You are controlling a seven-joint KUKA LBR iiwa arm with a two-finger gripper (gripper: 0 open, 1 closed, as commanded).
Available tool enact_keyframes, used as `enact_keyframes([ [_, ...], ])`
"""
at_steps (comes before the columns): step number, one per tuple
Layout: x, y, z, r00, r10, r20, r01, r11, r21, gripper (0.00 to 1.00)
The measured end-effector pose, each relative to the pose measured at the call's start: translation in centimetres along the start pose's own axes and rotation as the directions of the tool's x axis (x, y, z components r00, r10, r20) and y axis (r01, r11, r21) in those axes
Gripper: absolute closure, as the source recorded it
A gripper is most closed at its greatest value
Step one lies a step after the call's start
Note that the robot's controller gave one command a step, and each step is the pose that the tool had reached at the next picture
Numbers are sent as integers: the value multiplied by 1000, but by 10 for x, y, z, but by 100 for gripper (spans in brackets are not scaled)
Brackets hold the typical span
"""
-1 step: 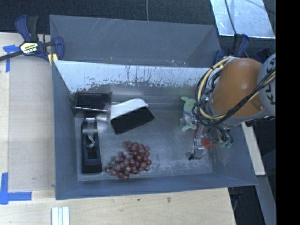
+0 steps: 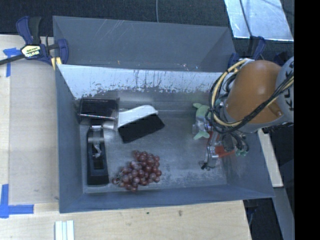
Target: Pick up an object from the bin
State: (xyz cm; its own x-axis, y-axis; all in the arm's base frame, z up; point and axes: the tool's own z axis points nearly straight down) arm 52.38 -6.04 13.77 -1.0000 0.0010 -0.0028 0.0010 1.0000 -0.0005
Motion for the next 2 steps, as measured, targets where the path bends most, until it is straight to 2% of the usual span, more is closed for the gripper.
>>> enact_keyframes([
  [1, -44, 8, -28, 1000, -2, -7, 2, 1000, 0, 0],
  [2, -62, -15, -72, 991, -134, 2, 134, 991, -1, 0],
])
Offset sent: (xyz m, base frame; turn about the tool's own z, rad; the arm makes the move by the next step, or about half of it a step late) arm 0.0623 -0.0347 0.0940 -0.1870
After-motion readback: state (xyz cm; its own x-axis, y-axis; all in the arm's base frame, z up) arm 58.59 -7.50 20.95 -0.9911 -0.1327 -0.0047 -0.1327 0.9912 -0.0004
